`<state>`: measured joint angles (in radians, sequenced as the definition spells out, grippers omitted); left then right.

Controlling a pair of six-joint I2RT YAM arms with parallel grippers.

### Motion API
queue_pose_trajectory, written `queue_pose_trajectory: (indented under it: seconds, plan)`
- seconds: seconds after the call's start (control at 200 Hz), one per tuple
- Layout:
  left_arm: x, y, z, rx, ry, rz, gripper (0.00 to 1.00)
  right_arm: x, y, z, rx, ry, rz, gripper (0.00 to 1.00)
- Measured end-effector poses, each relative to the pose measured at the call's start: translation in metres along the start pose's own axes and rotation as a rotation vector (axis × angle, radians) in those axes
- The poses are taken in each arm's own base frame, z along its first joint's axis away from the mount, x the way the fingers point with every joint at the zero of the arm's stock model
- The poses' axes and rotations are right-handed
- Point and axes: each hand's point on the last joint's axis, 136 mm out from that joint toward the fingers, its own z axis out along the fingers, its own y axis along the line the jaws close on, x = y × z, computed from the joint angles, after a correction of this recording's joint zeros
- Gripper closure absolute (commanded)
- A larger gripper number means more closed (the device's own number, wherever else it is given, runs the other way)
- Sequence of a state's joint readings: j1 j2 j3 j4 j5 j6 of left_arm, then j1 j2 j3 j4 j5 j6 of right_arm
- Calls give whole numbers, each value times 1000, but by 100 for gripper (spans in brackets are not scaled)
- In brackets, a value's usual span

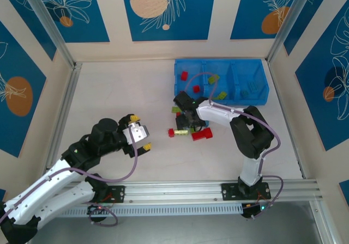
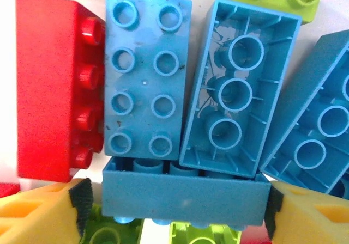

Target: Sort the legos into containers by color

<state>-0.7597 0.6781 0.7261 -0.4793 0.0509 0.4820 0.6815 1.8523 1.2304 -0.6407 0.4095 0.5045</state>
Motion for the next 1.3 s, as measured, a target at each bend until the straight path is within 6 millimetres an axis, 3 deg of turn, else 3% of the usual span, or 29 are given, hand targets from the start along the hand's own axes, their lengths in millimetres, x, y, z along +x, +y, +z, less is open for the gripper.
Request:
queue_pose_trajectory:
  seconds: [0.29,0.415,0.525,0.665,0.725,0.79,0.905,1.005,1.125,1.3]
  plan:
    - [0,0,0,-1,0,0,0,1,-2,2,16,0,20,42]
    - [0,0,0,0,0,0,0,4,-6,-10,8,-28,37,47]
    - [0,0,0,0,0,0,0,6,-10,-42,-29,-97,64,50]
    - [0,0,0,0,0,0,0,-9,-27,-107,-107,-277,141,52]
    - [0,0,0,-1,0,-1,0,-25,-51,-134,-129,-365,218,54]
    - [0,0,0,-1,0,-1,0,-44,-94,-153,-113,-444,330,54]
    - [0,1,0,-2,0,-1,0,-74,-177,-161,-36,-502,516,55]
    - [0,1,0,-3,0,-2,0,-99,-242,-145,7,-481,661,55]
    - [0,1,0,-3,-1,-2,0,-118,-304,-107,5,-410,802,54]
    - [0,1,0,-3,-1,-1,0,-140,-360,-58,-56,-309,941,25]
